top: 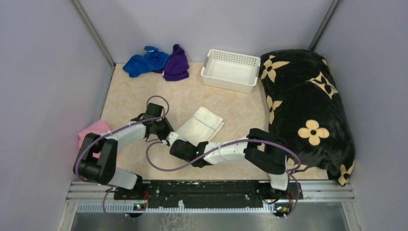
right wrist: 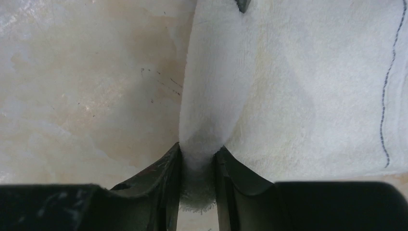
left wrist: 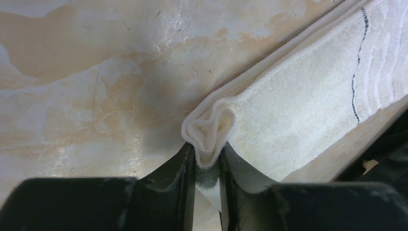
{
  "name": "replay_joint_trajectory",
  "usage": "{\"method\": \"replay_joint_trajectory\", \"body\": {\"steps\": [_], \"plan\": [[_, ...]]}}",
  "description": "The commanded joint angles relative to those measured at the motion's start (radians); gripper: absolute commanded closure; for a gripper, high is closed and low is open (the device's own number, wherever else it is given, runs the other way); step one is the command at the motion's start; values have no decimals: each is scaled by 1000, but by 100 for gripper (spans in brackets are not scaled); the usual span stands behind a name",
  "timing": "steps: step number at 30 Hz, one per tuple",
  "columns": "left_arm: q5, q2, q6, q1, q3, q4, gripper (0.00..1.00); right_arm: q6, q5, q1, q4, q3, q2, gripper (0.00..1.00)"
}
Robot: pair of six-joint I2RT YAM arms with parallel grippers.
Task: Roll the towels
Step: Roll the towel at the center of the board.
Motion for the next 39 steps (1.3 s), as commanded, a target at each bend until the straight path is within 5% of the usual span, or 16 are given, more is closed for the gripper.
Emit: {"method": "replay_joint_trajectory", "body": {"steps": [1,5,14,20,26,30,34,39], "plan": [[-18,16,15,-7,19,-9,69,-6,-10,21,-17,14,40,79],[-26,-31,16,-5,17,-11,54,37,-184,-22,45,-46,-20,98],[-31,-280,17,28,-75,-18,33,295,-945,-278,440,-222,-79,99],[19,-438,-1,39,-196,53,26,633,-1251,-425,894,-349,15,99],[103,-462,-48,47,-285,168,25,1054,-1368,-540,1415,-449,197,98],[142,-394,-62,49,-299,235,26,1201,-1370,-565,1609,-485,288,98],[148,-304,-57,49,-277,280,30,1190,-1358,-567,1569,-498,304,95],[115,-184,-45,50,-247,239,48,1047,-1315,-567,1327,-491,232,86]]}}
